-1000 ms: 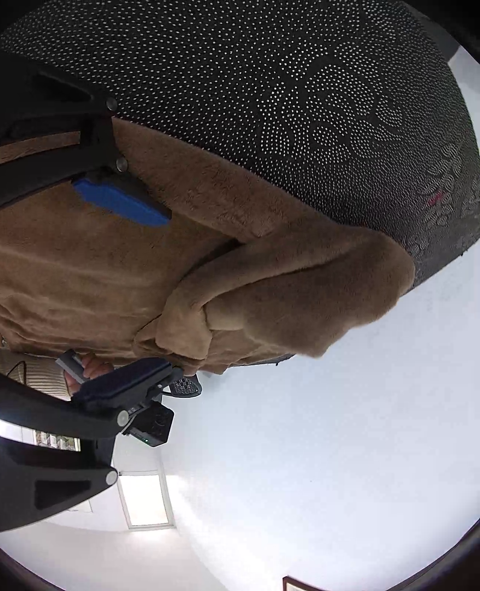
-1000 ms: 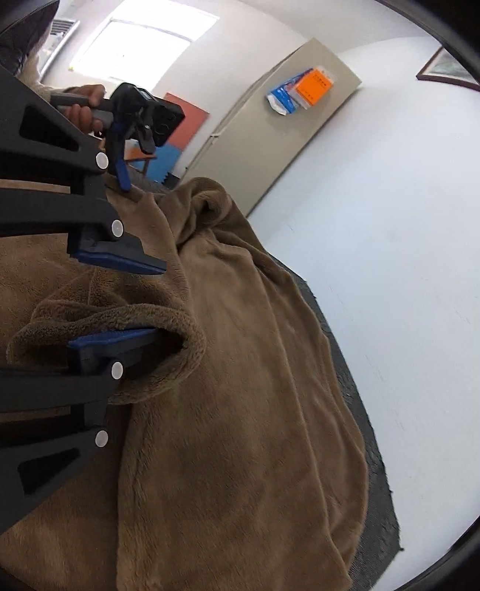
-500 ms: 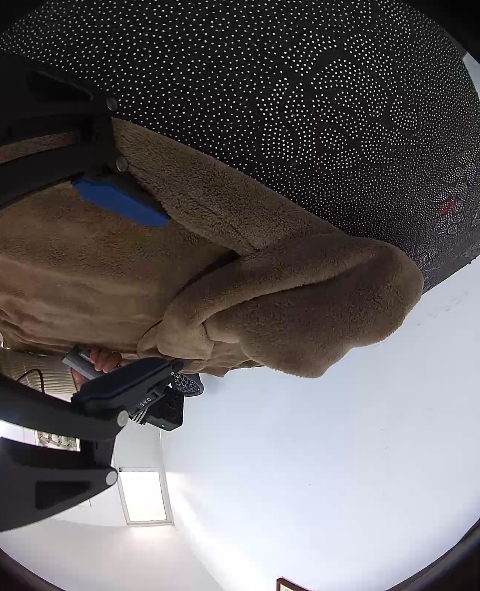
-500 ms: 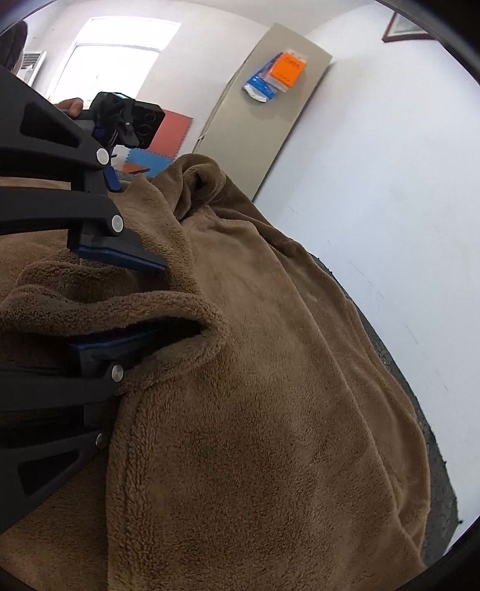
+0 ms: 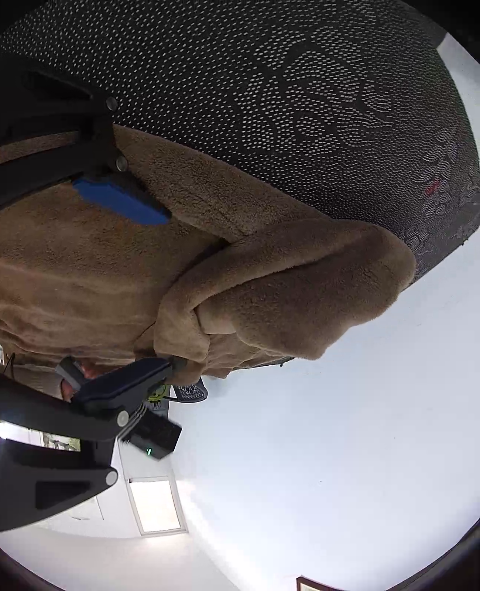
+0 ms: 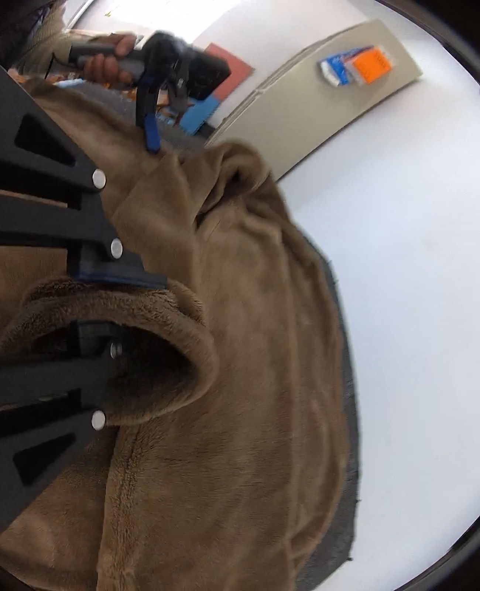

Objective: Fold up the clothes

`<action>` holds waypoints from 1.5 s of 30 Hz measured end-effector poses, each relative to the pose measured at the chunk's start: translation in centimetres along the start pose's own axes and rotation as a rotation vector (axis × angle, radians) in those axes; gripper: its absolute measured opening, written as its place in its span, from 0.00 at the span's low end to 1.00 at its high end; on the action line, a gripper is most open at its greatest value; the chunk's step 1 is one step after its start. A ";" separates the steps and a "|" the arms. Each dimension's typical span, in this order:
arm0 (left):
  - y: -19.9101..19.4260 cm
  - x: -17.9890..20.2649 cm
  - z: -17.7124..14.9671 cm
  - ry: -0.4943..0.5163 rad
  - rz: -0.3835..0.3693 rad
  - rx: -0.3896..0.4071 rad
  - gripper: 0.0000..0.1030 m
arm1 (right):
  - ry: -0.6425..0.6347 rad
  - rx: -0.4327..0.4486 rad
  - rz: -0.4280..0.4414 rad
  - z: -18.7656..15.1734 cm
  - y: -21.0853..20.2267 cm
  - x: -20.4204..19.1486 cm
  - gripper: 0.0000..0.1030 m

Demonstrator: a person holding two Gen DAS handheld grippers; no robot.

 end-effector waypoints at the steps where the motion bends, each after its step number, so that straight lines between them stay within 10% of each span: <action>1: -0.1 0.0 0.2 0.006 0.006 0.007 0.76 | -0.001 0.023 0.023 0.4 -0.6 -0.8 0.12; 9: -2.7 1.0 2.3 0.206 0.161 0.197 0.76 | -0.209 0.254 0.161 7.6 -8.8 -12.1 0.12; 18: -2.0 3.7 3.0 0.585 0.400 0.358 0.78 | -0.538 0.360 0.065 16.9 -10.8 -24.3 0.12; 27: -1.0 3.3 4.6 0.498 0.341 0.364 0.79 | -0.762 0.327 -0.058 23.4 -5.0 -34.4 0.12; 39: 1.8 4.1 5.7 0.469 0.349 0.337 0.80 | -0.640 0.352 -0.117 25.6 -4.0 -31.7 0.12; 45: 3.8 4.8 6.1 0.449 0.486 0.360 0.80 | -0.679 0.342 -0.088 25.1 -3.1 -34.0 0.12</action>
Point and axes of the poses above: each gripper's, at about its wrist camera, not at the fingertips, and y roughly the way its jaws point, x to its right, z to its top, the point moved 7 cm from there along y, roughly the way its jaws point, and after that the axes turned 14 degrees about z, right-handed, at the moved point
